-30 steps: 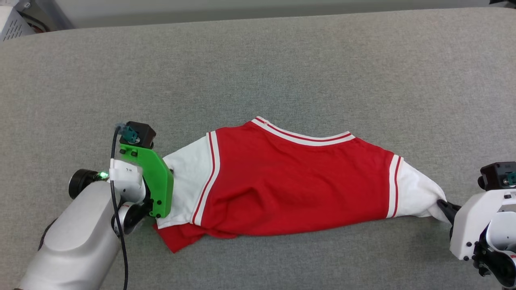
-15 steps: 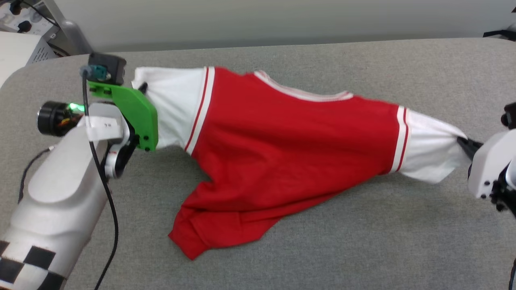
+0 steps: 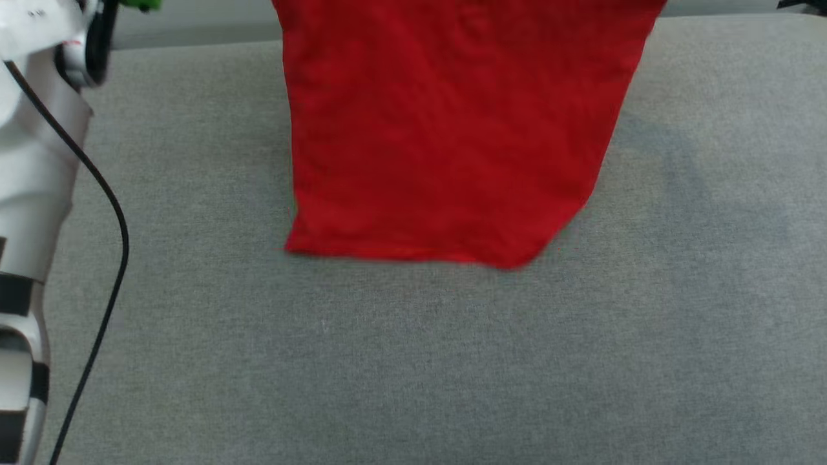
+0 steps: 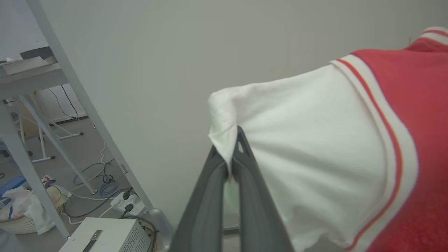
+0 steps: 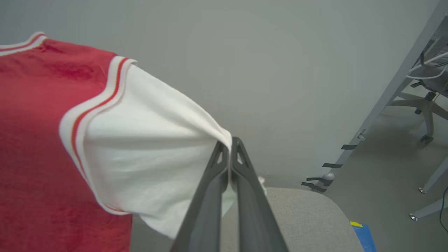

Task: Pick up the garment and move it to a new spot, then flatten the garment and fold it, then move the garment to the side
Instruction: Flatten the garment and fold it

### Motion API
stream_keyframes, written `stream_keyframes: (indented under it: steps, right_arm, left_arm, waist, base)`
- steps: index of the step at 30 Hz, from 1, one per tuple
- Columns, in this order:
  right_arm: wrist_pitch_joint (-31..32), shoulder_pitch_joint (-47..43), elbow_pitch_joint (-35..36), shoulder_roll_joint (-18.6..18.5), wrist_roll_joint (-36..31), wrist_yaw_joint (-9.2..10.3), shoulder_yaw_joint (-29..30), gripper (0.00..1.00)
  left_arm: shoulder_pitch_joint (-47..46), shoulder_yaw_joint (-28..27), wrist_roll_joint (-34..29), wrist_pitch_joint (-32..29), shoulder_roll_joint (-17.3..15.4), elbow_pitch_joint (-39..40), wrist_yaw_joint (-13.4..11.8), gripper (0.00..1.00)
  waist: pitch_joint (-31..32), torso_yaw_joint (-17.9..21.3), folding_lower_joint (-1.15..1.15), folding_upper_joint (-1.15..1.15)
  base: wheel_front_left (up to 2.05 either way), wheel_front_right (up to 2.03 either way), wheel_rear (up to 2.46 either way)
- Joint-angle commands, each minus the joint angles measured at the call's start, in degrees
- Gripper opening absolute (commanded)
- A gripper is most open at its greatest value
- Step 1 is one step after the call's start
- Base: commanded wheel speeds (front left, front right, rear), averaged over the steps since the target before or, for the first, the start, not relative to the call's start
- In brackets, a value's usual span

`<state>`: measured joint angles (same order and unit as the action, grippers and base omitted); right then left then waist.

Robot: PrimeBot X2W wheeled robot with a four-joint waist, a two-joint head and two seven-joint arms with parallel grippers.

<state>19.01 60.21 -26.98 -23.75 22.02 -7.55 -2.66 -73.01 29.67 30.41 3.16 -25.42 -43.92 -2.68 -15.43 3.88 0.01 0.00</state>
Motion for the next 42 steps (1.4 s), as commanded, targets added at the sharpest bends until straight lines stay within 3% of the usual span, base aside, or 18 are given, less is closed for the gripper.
stream_keyframes:
  steps: [1, 10, 20, 27, 33, 37, 42]
  right_arm:
    - [-1.7, 2.7, -1.6, -0.2, -1.1, 0.06, 0.1, 0.00]
    - [-9.9, 19.5, -11.6, 1.8, -4.7, 0.06, -1.1, 0.00]
    - [-13.8, 24.8, -19.9, 6.4, -2.3, 0.06, -9.4, 0.00]
    - [-16.5, 19.4, -23.3, 7.9, 4.2, 0.06, -16.7, 0.00]
    - [-19.2, 9.4, -22.3, 6.2, 11.2, 0.06, -22.0, 0.00]
    - [-20.7, 0.7, -19.5, 3.9, 15.7, 0.06, -24.8, 0.00]
    - [-22.9, -9.5, -14.8, 0.8, 19.8, 0.06, -26.5, 0.00]
  left_arm:
    - [-2.3, -0.7, -0.5, 1.4, -1.1, -1.0, 0.2, 0.00]
    - [-13.8, -2.0, -1.7, 7.1, -2.1, -5.9, 0.7, 0.00]
    - [-14.3, -2.8, 0.8, 9.7, 0.8, -11.3, 3.0, 0.00]
    - [-7.3, -3.9, 4.0, 11.2, 3.8, -15.4, 6.2, 0.00]
    - [3.2, -4.6, 5.7, 11.8, 4.8, -16.4, 8.4, 0.00]
    - [12.2, -7.0, 5.4, 11.8, 4.2, -10.8, 8.8, 0.00]
    - [25.9, -11.9, 4.0, 11.8, 3.7, -1.0, 7.7, 0.00]
  waist:
    - [-2.4, 0.9, -0.01, 0.00]
    - [-7.9, 1.4, -0.01, 0.00]
    - [-13.9, 1.0, -0.01, 0.00]
    - [-14.5, 0.5, -0.01, 0.00]
    - [-12.0, -0.1, -0.01, 0.00]
    - [-9.7, -0.7, -0.01, 0.00]
    - [-6.2, -1.2, -0.01, 0.00]
  base:
    - [0.00, 0.00, 0.00]
    - [0.00, 0.00, 0.00]
    - [0.00, 0.00, 0.00]
    - [0.00, 0.00, 0.00]
    - [0.00, 0.00, 0.00]
    - [0.00, 0.00, 0.00]
    - [0.00, 0.00, 0.00]
